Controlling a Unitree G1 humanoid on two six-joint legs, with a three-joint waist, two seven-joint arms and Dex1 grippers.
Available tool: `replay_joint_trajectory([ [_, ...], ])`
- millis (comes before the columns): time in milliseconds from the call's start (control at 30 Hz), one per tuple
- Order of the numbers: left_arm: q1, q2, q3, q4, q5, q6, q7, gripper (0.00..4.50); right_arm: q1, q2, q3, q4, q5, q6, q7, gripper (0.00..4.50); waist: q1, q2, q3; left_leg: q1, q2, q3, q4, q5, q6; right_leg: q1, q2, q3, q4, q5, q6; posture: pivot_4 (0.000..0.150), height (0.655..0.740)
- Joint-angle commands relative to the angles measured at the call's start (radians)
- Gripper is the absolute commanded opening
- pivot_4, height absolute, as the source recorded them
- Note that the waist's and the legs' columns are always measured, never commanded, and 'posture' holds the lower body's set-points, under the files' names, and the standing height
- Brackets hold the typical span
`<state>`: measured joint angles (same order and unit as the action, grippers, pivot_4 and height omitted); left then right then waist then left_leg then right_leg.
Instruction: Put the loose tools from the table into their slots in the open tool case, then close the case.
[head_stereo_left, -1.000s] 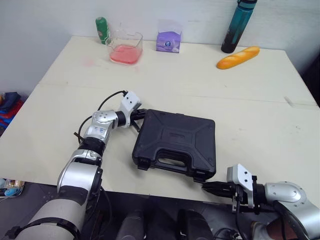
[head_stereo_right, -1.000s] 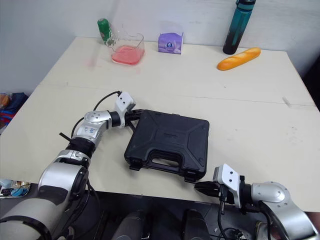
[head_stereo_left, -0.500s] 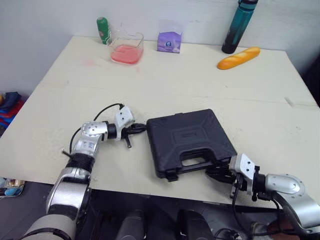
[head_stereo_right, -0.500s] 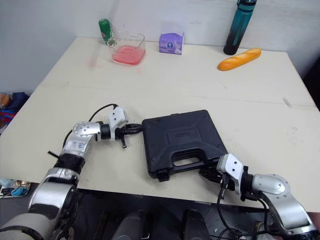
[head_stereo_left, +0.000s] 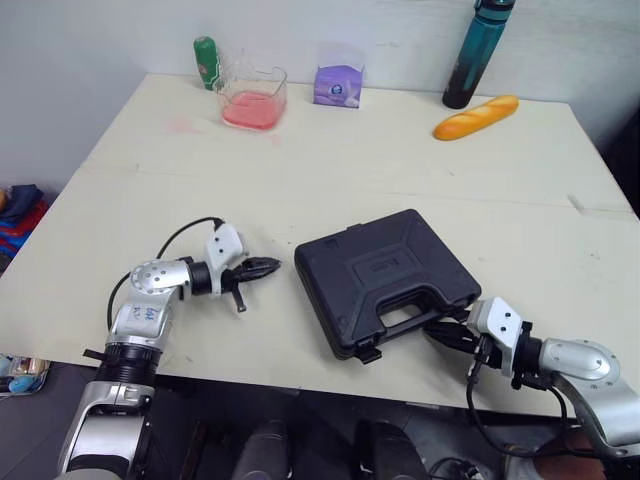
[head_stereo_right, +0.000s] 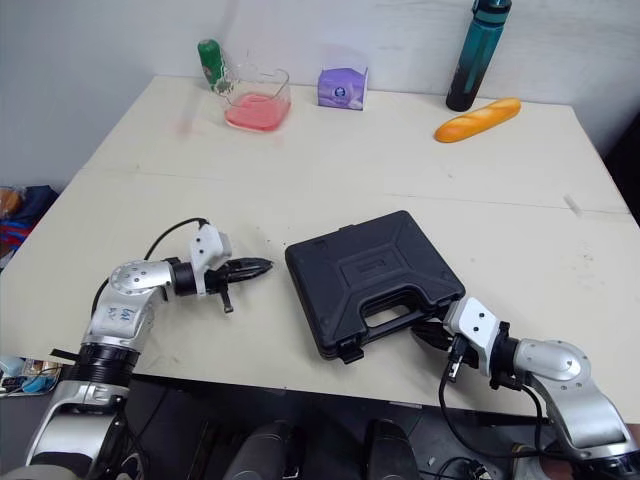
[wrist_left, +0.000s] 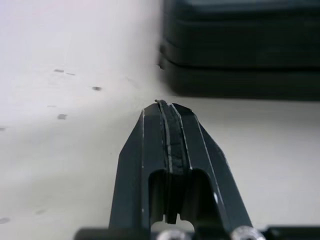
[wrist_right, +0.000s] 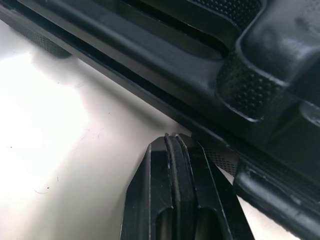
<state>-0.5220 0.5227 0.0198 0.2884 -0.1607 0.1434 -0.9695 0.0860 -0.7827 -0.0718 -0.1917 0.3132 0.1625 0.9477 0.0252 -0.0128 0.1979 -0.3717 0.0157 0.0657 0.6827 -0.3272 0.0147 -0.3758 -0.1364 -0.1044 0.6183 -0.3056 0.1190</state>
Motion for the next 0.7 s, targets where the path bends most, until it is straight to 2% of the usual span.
replay_joint_trajectory([
  [33, -0.054, -0.014, 0.012, 0.017, -0.009, 0.013, 0.051, 0.02, 0.038, -0.048, -0.062, 0.004, 0.01, 0.068, 0.004, 0.0, 0.003, 0.0, 0.0, 0.0, 0.0, 0.0, 0.0, 0.0, 0.0, 0.0, 0.0, 0.0, 0.0, 0.0, 0.0, 0.15, 0.74],
  [267, -0.215, -0.106, -0.049, 0.234, 0.064, -0.033, 0.137, 0.02, 0.069, -0.082, -0.105, 0.009, -0.018, 0.071, -0.02, 0.0, 0.01, -0.001, 0.0, -0.002, -0.002, 0.001, 0.0, -0.001, 0.003, 0.0, 0.0, -0.001, -0.006, 0.002, 0.004, 0.15, 0.74],
  [400, -0.27, -0.137, -0.079, 0.33, 0.09, -0.076, 0.137, 0.02, 0.085, -0.079, -0.123, -0.009, -0.034, 0.087, -0.061, 0.0, 0.004, -0.001, 0.0, -0.003, -0.002, 0.001, 0.0, -0.001, 0.003, 0.0, 0.0, -0.001, -0.006, 0.002, 0.004, 0.15, 0.74],
  [700, -0.258, -0.155, -0.116, 0.317, 0.081, -0.106, 0.058, 0.02, 0.022, -0.005, -0.091, -0.012, -0.06, 0.026, -0.13, 0.0, -0.004, -0.001, 0.0, -0.003, -0.002, 0.002, 0.0, -0.001, 0.003, 0.0, 0.001, 0.0, -0.006, 0.002, 0.004, 0.15, 0.74],
])
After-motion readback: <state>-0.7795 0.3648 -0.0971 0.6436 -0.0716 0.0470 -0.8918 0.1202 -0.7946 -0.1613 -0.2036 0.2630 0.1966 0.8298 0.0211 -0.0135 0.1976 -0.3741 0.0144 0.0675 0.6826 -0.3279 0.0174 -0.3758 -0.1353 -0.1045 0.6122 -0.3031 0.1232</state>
